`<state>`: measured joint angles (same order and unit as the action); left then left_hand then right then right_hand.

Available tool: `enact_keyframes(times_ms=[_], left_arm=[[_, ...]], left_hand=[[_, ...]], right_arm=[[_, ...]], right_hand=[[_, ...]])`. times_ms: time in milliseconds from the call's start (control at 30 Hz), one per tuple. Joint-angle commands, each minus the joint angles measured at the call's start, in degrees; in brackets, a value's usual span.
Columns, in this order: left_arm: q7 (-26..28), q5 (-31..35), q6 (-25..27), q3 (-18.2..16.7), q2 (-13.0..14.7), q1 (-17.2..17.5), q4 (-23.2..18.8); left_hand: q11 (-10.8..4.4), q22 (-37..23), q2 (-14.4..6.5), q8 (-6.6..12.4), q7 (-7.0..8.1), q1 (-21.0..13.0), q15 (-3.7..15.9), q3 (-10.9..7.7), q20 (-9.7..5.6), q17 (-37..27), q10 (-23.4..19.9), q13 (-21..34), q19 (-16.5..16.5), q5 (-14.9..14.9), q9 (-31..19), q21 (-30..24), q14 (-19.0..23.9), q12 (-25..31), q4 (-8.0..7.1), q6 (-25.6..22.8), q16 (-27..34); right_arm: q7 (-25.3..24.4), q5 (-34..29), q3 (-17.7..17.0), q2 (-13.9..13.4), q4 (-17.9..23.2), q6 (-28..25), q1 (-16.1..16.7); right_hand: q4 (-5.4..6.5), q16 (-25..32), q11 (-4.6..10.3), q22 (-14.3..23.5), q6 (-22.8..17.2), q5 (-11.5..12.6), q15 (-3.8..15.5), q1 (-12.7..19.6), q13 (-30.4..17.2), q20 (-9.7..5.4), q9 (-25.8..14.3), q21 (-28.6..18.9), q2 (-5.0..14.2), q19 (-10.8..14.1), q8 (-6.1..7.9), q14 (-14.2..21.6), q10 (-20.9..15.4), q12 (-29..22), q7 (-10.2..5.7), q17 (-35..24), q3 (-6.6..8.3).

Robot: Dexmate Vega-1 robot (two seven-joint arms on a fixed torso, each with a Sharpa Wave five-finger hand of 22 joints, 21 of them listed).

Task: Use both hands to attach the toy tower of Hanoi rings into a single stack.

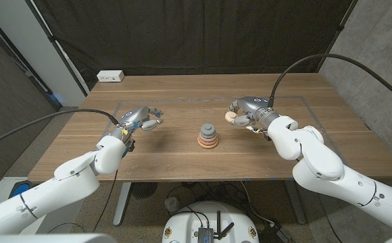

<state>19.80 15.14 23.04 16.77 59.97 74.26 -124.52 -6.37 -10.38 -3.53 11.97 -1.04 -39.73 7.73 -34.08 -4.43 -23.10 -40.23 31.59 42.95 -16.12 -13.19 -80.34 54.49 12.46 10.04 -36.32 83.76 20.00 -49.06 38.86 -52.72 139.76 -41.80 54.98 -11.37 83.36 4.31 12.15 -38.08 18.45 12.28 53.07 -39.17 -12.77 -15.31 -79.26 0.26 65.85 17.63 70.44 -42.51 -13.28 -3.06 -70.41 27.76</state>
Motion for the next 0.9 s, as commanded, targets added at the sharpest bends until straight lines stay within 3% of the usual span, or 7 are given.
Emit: enact_keyframes(times_ms=[33,900], left_arm=[[-0.3,0.1,0.0,-0.1,-0.1,0.2,0.1],[-0.3,-0.5,-1.4,-1.4,0.5,1.4,0.8]], left_hand=[[-0.16,-0.2,0.1,-0.24,0.28,0.3,4.78,-0.17,-6.00,-0.5,-0.1,0.3,1.1,0.0,-0.2,-0.8,1.4,0.1,-0.02,-0.4,1.1],[-0.22,-0.3,0.4,-0.34,0.38,0.3,4.79,-0.51,-6.26,-0.5,-0.1,0.4,1.1,0.1,-0.2,-1.2,1.9,0.0,0.03,-0.4,1.4]], right_arm=[[1.4,-0.5,-0.1,2.0,-1.0,5.0,-1.2],[7.6,-5.0,3.0,8.8,-5.0,12.1,-5.9]], right_hand=[[1.86,0.6,2.71,0.1,-0.7,0.4,0.16,2.9,-0.4,0.04,-0.2,-0.4,3.07,0.5,0.17,0.2,-3.3,-0.3,-0.14,-0.1,2.51],[2.03,1.3,2.88,0.1,-1.4,0.3,0.14,2.7,-0.8,0.05,-0.2,-0.7,3.27,0.3,0.21,-0.1,-4.3,-0.2,-0.19,-0.1,2.84]])
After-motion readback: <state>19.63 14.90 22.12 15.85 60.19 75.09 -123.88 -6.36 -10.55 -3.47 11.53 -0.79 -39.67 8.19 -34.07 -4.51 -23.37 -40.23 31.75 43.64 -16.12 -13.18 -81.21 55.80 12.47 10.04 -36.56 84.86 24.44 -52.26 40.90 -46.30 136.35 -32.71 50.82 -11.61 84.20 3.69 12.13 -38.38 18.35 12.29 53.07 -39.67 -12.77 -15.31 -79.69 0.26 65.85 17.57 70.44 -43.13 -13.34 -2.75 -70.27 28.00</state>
